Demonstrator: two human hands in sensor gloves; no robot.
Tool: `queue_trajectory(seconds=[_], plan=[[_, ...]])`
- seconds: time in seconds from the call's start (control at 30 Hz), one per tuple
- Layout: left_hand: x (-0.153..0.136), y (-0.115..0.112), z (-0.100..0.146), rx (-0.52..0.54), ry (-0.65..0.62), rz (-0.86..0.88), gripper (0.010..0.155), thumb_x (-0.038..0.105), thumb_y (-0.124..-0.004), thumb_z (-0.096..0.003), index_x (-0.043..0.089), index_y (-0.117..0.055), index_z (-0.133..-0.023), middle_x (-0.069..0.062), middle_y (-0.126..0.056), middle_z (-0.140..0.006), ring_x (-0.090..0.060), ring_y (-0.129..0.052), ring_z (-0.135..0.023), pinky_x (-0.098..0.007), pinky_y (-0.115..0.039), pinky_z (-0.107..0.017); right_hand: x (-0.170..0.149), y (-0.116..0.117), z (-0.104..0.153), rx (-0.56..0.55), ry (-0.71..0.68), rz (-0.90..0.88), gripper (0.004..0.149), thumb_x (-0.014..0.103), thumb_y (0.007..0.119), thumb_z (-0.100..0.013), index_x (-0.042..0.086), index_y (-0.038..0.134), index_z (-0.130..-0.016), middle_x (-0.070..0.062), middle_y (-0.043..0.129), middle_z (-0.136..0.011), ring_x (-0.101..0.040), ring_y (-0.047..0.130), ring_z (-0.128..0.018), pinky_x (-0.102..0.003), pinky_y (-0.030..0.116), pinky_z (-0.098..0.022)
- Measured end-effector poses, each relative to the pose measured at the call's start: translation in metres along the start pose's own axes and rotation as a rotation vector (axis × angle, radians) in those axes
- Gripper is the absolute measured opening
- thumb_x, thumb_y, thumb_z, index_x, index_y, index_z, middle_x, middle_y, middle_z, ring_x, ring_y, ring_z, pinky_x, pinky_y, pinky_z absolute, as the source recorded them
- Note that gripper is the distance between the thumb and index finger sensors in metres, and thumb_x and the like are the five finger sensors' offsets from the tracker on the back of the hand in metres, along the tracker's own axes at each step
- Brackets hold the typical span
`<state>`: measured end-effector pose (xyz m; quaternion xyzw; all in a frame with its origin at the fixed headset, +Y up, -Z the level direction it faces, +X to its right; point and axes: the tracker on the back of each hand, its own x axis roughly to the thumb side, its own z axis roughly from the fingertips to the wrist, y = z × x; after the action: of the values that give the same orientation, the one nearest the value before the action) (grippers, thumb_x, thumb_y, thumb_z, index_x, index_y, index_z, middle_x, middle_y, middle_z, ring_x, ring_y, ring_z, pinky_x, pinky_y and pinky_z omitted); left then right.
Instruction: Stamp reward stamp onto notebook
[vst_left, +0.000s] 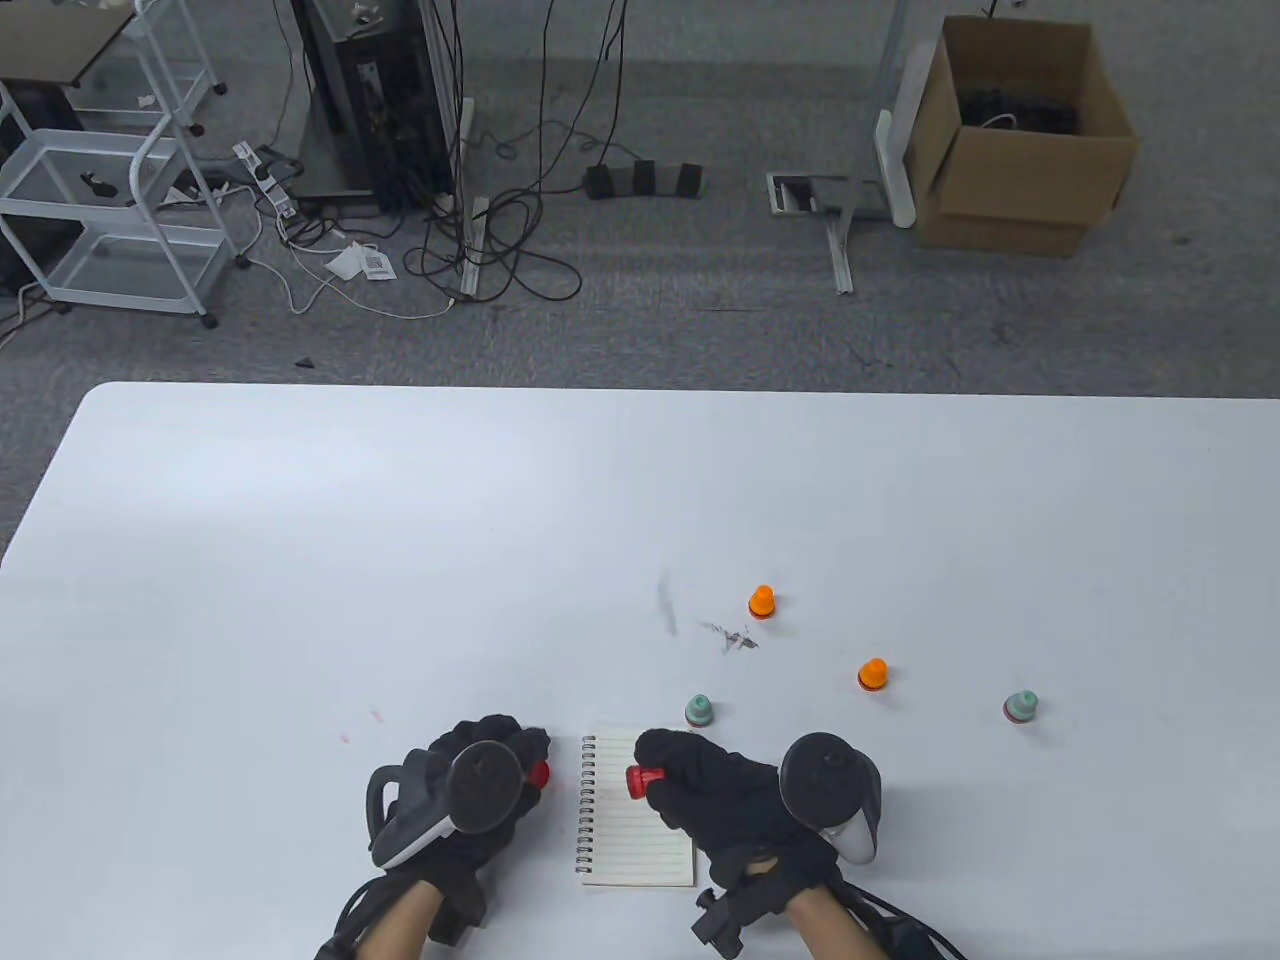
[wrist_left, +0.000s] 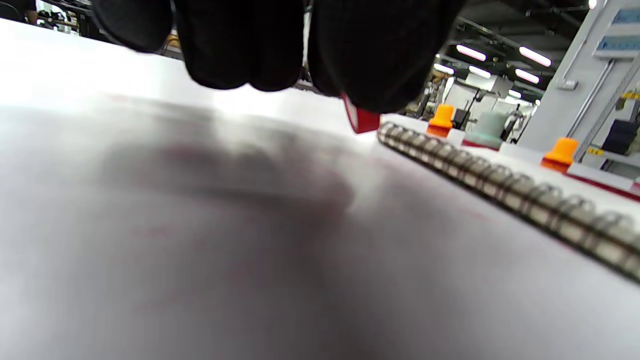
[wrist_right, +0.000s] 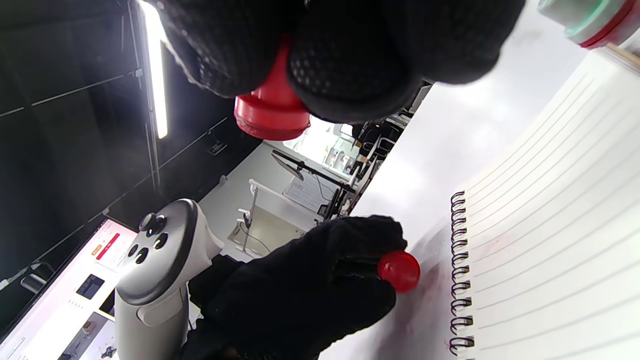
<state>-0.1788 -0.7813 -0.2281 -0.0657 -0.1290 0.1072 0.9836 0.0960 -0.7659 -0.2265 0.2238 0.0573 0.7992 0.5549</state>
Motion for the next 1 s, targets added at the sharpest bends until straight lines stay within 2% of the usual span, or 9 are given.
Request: queue_trajectory(seconds=[0.37, 0.77, 0.87, 1.0], plan=[[0.003, -0.007, -0.001, -0.057, 0.028, -0.171, 0.060, 0.039, -0.085, -0.0444, 0.024, -0.075, -0.101, -0.013, -0.065, -0.111, -0.040, -0.069, -0.100, -0.061, -0.059, -0.078, 0.000, 0.000, 0.000, 0.009, 0.000, 0.008, 0.053, 0.031, 0.084, -0.043, 0.011, 0.074, -0.091, -0.015, 0.089, -0.077, -0.022, 0.095, -0.040, -0.030, 0.083, -0.029], [0.002, -0.007, -0.001, -0.077, 0.027, -0.136, 0.060, 0.040, -0.084, -0.0455, 0.025, -0.072, -0.103, -0.013, -0.065, -0.111, -0.040, -0.068, -0.101, -0.062, -0.059, -0.078, -0.002, 0.002, -0.001, 0.021, 0.002, 0.027, 0.053, 0.031, 0.084, -0.042, 0.011, 0.075, -0.091, -0.015, 0.089, -0.077, -0.022, 0.095, -0.040, -0.030, 0.083, -0.029], [-0.002, -0.006, 0.000, -0.092, 0.018, -0.112, 0.067, 0.043, -0.083, -0.0453, 0.025, -0.065, -0.107, -0.012, -0.062, -0.112, -0.040, -0.066, -0.102, -0.061, -0.058, -0.079, 0.000, -0.006, 0.000, -0.025, -0.019, 0.048, 0.053, 0.031, 0.084, -0.042, 0.011, 0.075, -0.091, -0.015, 0.090, -0.076, -0.022, 0.096, -0.039, -0.030, 0.083, -0.028], [-0.008, 0.003, 0.004, -0.060, 0.015, -0.064, 0.069, 0.045, -0.083, -0.0455, 0.026, -0.062, -0.108, -0.012, -0.061, -0.113, -0.040, -0.064, -0.103, -0.062, -0.056, -0.079, 0.000, -0.024, 0.001, -0.082, -0.017, 0.084, 0.053, 0.031, 0.084, -0.042, 0.011, 0.075, -0.091, -0.015, 0.090, -0.076, -0.022, 0.096, -0.039, -0.029, 0.083, -0.028]])
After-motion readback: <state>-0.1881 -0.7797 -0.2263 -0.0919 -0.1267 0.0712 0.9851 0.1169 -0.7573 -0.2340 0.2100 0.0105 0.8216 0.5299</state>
